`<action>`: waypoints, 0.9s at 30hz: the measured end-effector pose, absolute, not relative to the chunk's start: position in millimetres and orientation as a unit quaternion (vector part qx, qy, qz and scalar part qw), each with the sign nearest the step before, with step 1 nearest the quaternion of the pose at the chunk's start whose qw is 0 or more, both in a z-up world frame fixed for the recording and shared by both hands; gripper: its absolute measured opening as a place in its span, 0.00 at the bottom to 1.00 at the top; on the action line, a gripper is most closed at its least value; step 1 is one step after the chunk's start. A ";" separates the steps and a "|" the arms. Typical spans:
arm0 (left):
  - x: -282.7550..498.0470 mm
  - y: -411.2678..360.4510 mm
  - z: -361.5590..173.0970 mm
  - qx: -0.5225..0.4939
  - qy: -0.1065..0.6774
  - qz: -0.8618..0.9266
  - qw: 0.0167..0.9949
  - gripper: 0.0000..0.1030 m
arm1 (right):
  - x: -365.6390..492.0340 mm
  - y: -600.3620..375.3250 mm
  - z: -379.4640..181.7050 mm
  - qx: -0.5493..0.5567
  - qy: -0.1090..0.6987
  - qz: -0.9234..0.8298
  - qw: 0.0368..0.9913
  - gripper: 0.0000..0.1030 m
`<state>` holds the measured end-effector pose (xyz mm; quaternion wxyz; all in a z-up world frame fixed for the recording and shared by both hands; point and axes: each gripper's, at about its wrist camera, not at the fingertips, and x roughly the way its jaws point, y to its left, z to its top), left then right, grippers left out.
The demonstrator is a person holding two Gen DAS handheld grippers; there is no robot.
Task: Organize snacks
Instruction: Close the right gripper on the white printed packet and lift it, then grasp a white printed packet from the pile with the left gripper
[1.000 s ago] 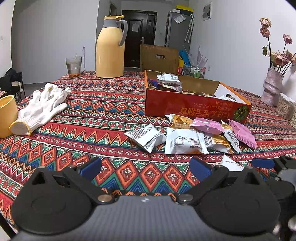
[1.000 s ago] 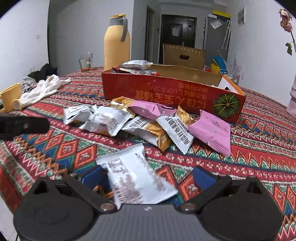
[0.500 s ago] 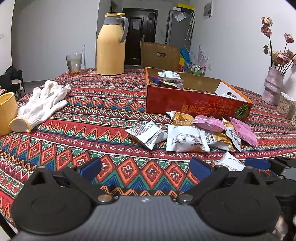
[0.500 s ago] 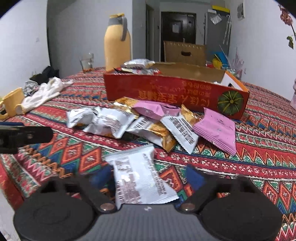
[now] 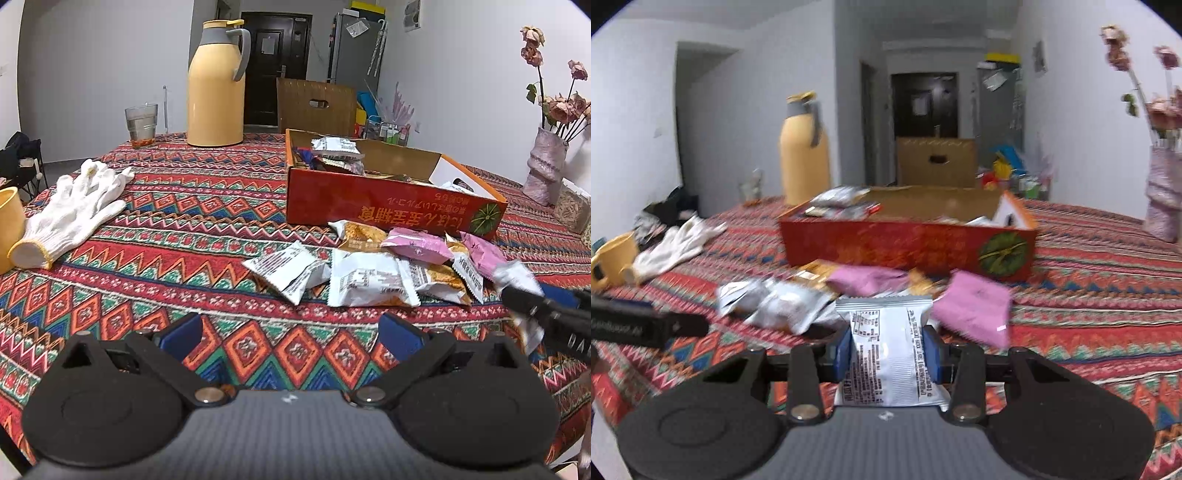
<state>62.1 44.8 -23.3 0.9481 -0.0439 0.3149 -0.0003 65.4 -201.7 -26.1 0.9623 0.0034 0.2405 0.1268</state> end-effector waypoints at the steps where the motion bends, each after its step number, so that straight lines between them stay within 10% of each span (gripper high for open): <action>1: 64.1 44.2 -22.6 -0.047 0.315 -0.004 0.948 1.00 | 67.0 -207.2 -24.7 0.007 0.236 0.118 0.964 0.38; 27: 152.0 -17.8 -33.6 -0.021 0.367 -0.028 0.930 1.00 | 124.6 -261.7 -47.5 0.065 0.231 0.047 0.970 0.38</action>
